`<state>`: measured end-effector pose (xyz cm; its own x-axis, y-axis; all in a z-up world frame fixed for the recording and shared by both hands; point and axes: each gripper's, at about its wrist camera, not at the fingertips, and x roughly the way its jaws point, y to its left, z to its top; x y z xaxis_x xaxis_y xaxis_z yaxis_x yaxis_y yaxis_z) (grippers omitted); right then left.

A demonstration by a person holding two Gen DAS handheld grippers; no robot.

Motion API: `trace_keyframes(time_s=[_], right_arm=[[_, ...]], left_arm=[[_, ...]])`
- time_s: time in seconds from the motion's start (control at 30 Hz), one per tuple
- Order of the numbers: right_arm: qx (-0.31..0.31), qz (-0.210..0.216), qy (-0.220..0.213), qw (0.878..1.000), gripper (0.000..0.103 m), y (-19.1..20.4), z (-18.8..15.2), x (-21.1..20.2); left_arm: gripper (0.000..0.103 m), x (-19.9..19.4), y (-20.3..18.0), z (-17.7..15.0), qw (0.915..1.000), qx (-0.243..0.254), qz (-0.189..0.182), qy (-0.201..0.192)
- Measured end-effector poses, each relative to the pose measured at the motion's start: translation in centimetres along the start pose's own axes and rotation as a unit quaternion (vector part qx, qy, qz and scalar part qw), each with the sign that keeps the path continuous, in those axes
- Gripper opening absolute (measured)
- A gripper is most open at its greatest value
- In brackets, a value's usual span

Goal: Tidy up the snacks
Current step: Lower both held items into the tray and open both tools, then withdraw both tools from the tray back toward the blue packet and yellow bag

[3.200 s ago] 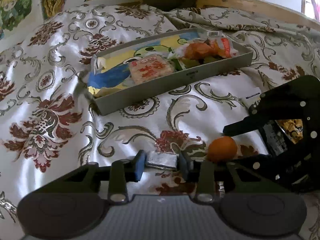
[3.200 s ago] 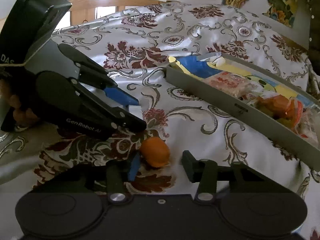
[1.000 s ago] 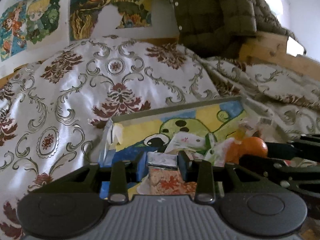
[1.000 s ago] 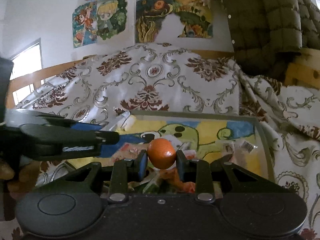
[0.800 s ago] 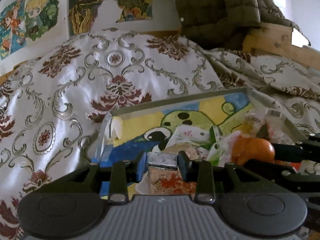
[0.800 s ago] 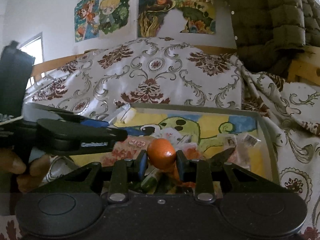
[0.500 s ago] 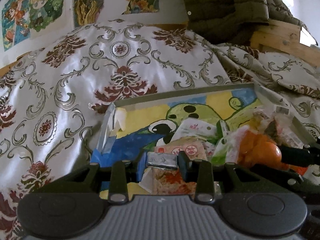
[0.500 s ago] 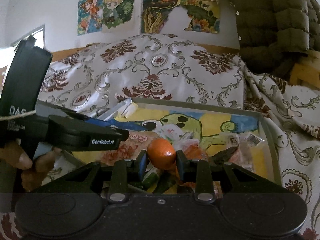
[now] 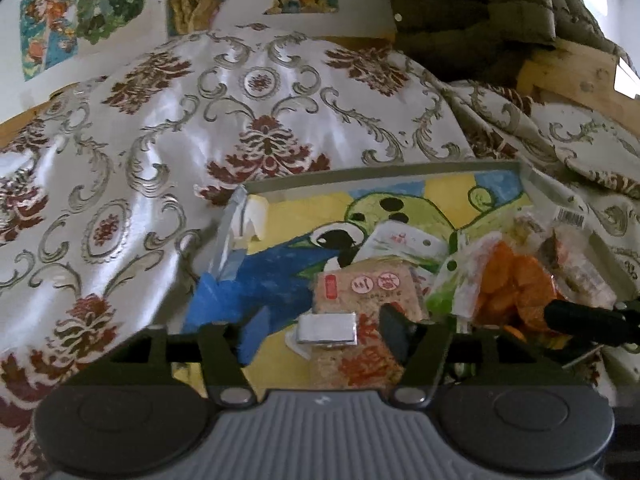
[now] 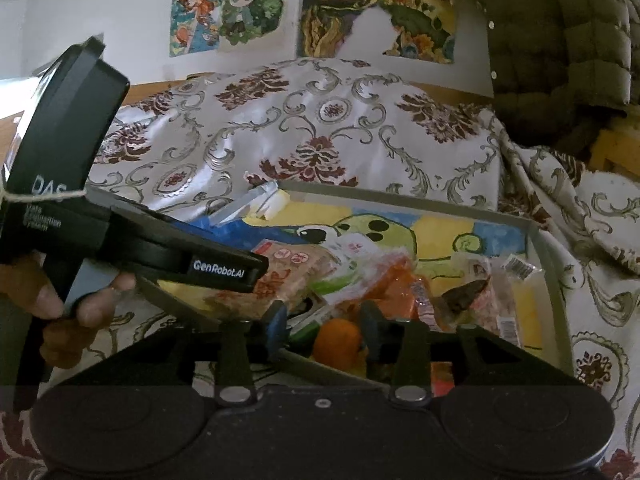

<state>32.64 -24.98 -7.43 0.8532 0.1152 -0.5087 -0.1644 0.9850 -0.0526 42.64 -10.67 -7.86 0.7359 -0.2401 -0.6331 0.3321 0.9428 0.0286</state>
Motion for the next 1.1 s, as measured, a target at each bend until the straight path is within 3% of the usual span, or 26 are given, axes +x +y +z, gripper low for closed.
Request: trace_keyframes(time_s=[0.13,0.23,0.5,0.73,0.9,1.1], right_arm=[[-0.009,0.0,-0.022,1.0,0.061,0.2,0.5,-1.8],[-0.007,0.0,-0.042,0.999,0.071,0.0,1.2,-3.4],[0.019,-0.013,-0.097,0.995,0.099,-0.7,2.2,-9.8],[0.032,-0.035,-0.111,0.993,0.102,-0.7,1.6,-16.0],[0.041,-0.057,-0.105,0.992,0.102,-0.1,0.5,-20.2],[0.098,-0.078,-0.086,0.988,0.102,0.5,-1.1,-23.7]], left_arm=[[0.09,-2.1,0.4,0.6,0.9996,-0.011,0.017,-0.018],[0.096,-3.7,0.5,1.3,0.999,-0.019,0.029,-0.029],[0.103,-10.1,0.2,2.0,0.9957,-0.031,0.059,-0.065],[0.103,-16.3,-0.8,0.3,0.9926,-0.04,0.063,-0.095],[0.103,-19.9,-1.4,-2.5,0.9916,-0.061,0.067,-0.092],[0.103,-23.4,-2.1,-6.3,0.9854,-0.071,0.133,-0.079]])
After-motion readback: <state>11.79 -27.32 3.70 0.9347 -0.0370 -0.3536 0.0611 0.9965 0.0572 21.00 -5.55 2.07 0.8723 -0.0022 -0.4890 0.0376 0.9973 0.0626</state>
